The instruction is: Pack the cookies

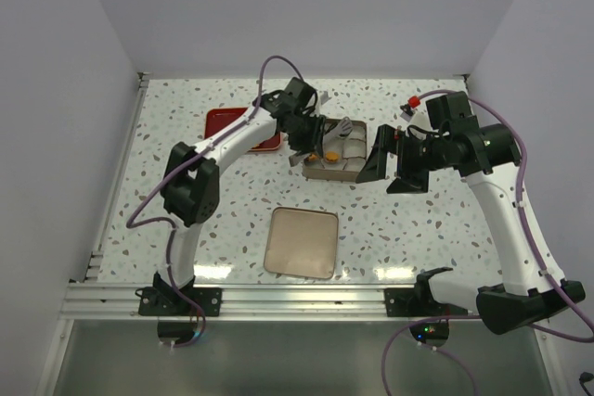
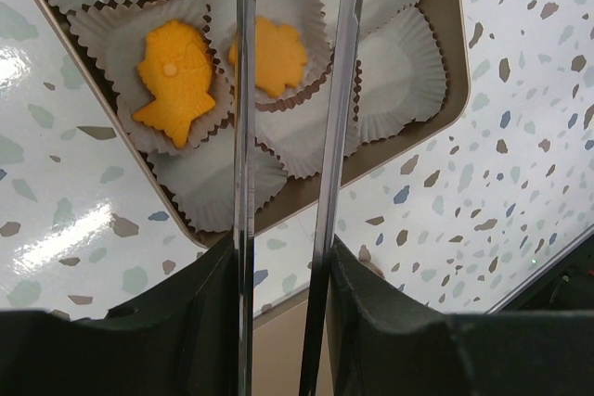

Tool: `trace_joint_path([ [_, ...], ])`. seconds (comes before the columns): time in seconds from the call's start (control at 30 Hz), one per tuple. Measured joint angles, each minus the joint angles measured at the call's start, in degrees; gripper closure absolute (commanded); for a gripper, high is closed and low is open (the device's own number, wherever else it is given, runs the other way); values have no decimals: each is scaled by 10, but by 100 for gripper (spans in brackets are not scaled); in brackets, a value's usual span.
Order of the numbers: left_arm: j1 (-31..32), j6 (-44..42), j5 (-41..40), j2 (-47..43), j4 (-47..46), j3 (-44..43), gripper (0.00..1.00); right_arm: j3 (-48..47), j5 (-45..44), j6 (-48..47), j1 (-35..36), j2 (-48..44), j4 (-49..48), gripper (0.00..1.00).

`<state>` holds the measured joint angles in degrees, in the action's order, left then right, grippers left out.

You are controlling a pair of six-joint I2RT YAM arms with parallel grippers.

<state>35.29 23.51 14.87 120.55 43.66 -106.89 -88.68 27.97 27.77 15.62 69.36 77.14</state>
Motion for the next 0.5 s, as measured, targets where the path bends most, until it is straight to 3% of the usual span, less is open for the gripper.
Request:
trace_joint_path([
  [0.5,1,9,-23,32,-10,-4,71,3,0,0,0,0,0,1],
])
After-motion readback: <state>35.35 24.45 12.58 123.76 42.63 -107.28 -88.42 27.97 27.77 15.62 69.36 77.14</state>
